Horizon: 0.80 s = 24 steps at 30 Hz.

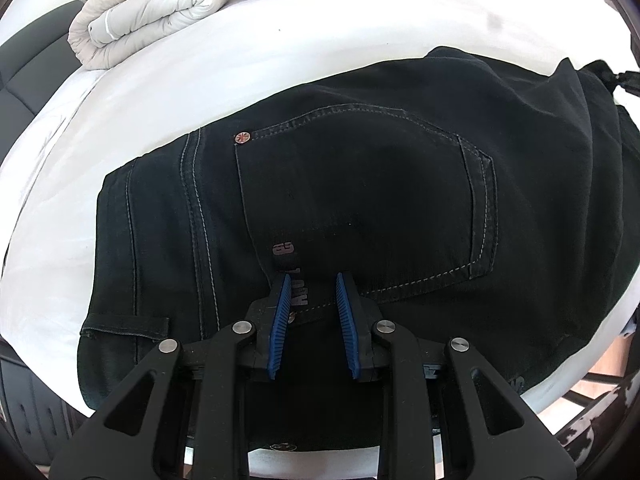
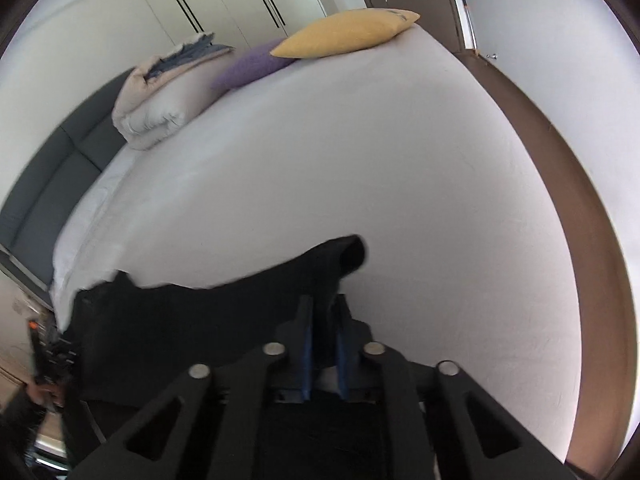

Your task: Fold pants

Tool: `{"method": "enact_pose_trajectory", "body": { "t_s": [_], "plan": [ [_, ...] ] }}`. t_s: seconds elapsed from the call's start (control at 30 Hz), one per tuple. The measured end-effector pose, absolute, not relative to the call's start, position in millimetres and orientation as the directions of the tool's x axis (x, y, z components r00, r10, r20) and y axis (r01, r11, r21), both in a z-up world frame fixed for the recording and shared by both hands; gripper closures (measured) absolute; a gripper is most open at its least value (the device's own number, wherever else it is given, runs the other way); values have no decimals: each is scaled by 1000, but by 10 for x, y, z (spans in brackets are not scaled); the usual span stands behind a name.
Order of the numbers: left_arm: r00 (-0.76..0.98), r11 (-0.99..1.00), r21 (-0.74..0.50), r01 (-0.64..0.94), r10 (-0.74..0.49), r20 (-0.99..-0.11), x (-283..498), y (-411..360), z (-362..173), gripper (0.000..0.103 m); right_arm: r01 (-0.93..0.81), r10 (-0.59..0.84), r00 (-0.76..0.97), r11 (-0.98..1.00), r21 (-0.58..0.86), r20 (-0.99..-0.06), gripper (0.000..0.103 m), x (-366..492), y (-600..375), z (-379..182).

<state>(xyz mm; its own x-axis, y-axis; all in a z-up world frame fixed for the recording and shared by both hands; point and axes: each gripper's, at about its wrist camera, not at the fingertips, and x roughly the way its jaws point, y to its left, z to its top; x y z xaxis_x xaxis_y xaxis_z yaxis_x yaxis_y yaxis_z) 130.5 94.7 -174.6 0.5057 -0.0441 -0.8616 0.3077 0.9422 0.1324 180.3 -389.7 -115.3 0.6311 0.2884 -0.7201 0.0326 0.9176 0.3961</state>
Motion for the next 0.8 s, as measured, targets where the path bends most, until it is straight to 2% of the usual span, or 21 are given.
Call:
{"method": "enact_pose_trajectory", "body": {
  "t_s": [0.1,0.17,0.27,0.33,0.37,0.4,0.47,0.57,0.67,0.8],
  "plan": [
    [509,943,123,308,-54,-859,1284,996,-1768,80,87,331,617,873,479,-714,96,1729,-3906,-716],
    [512,944,121,308,-57,-857,1278,1019,-1783,80,66,389,653,825,561,-650,96,1637,-3893,-242],
    [516,944,122,308,-58,-855,1268,1047,-1798,80,96,394,715,763,639,-578,93,1536,-3931,426],
    [517,944,120,308,-60,-854,1237,1070,-1764,80,210,302,763,721,661,-572,58,1547,-4174,649],
    [519,944,118,308,-63,-853,1230,1082,-1763,80,329,182,783,691,643,-595,27,1473,-4369,713],
    [520,944,116,308,-65,-852,1217,1084,-1757,80,406,92,789,665,627,-607,19,1385,-4493,740],
    [523,945,117,307,-65,-850,1202,1087,-1758,80,456,4,798,650,608,-603,19,1143,-4654,750],
    [525,944,122,307,-61,-849,1199,1082,-1772,80,440,9,772,714,544,-636,18,929,-4555,593],
    [526,945,117,304,-64,-848,1190,1083,-1763,80,414,81,732,735,536,-676,18,704,-4382,156],
    [534,943,138,304,-48,-844,1171,1048,-1784,80,429,238,680,638,639,-694,19,368,-4148,-664]
  ]
}}
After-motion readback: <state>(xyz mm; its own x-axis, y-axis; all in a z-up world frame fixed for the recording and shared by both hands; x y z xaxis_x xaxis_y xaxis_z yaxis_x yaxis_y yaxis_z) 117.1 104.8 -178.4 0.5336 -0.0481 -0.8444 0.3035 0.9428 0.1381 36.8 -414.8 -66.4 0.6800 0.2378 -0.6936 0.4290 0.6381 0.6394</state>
